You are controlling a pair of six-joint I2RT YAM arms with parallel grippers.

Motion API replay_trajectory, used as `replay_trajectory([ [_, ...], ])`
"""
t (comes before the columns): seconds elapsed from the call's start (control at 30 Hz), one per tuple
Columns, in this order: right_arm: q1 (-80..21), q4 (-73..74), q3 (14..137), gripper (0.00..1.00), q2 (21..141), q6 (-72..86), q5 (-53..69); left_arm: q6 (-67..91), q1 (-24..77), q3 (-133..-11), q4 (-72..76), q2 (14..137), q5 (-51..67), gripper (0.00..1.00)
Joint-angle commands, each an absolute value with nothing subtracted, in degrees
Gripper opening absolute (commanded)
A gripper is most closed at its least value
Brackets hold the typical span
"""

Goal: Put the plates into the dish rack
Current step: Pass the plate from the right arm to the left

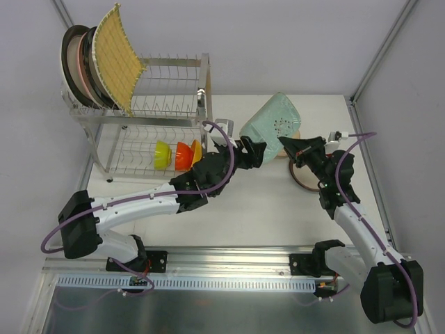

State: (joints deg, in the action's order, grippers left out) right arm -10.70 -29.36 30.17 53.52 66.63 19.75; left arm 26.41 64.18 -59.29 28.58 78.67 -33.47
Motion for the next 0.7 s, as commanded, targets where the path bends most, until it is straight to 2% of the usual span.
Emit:
replay_trajectory([
  [0.0, -11.43, -41.84, 31.64, 0.01, 50.98, 70.31, 18.2, 25.22, 64.95, -61.26, 34.27, 79.1, -36.12, 0.66],
  [0.17, -11.78, -42.01, 30.59, 0.01, 50.8, 70.23, 16.88, 26.1, 65.21, -61.0, 35.33, 79.8, -37.44, 0.59],
  [0.67, -13.18, -39.81, 30.76, 0.01, 49.04, 67.59, 14.68, 28.91, 65.74, -63.1, 35.42, 82.7, -40.51, 0.59],
])
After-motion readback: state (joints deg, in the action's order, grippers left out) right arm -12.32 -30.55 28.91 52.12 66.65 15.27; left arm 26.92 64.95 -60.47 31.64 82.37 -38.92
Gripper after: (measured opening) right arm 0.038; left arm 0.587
